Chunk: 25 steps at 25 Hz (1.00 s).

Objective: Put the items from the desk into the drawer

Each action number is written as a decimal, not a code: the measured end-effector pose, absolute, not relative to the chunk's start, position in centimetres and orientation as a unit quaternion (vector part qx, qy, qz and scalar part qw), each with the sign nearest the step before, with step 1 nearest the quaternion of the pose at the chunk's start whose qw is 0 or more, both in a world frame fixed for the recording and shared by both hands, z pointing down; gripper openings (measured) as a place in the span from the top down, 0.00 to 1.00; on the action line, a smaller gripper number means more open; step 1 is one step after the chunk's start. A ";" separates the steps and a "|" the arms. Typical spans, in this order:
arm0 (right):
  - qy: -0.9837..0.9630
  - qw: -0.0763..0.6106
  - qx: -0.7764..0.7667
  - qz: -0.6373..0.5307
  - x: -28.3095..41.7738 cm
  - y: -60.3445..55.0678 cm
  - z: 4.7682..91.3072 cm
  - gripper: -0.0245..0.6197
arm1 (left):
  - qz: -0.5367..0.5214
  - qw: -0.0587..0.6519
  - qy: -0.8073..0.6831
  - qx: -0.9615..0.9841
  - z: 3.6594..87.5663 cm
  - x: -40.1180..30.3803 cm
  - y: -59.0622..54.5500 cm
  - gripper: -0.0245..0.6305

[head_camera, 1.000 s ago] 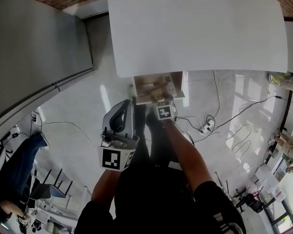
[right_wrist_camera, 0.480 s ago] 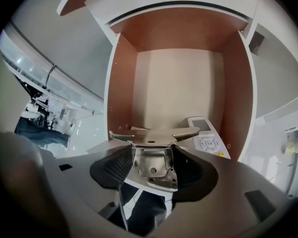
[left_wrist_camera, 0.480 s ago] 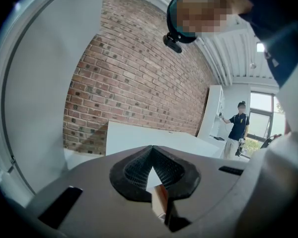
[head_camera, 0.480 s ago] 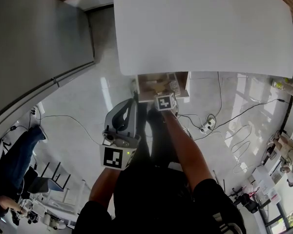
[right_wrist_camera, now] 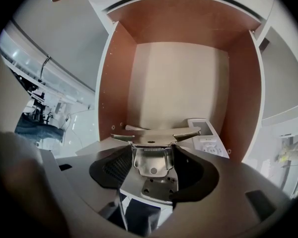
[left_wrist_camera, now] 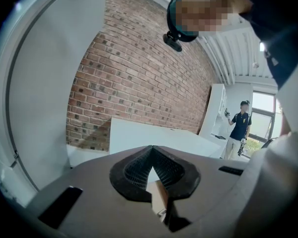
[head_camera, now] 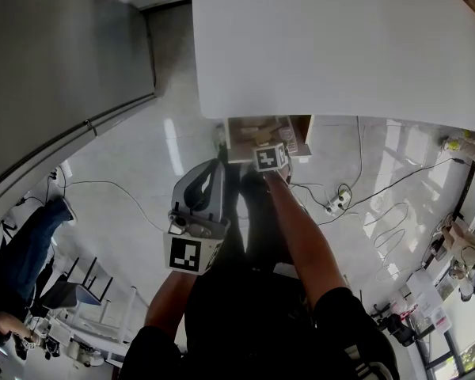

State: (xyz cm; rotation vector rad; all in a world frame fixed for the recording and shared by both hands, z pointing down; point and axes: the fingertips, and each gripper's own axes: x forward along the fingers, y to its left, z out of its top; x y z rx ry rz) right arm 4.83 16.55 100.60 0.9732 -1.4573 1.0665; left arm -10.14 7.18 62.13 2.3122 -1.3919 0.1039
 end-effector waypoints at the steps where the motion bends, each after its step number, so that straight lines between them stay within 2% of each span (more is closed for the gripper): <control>1: -0.606 0.521 0.407 0.442 4.8 16.5 100.7 0.57 | 0.039 0.220 -0.503 0.835 62.3 -10.2 7.3 0.96; 12: -0.606 0.516 0.419 0.437 5.4 17.2 99.7 0.59 | 0.049 0.231 -0.507 0.829 62.4 -10.8 7.6 0.96; 16: -0.613 0.504 0.442 0.418 6.5 16.3 97.3 0.82 | 0.039 0.219 -0.511 0.830 61.1 -10.8 7.6 0.96; 19: -0.623 0.487 0.459 0.405 7.2 15.1 94.5 0.94 | 0.034 0.209 -0.513 0.832 59.3 -10.8 7.6 0.96; 25: -0.674 0.399 0.486 0.387 7.3 11.7 84.0 0.96 | 0.023 0.185 -0.517 0.835 53.2 -10.5 8.4 0.96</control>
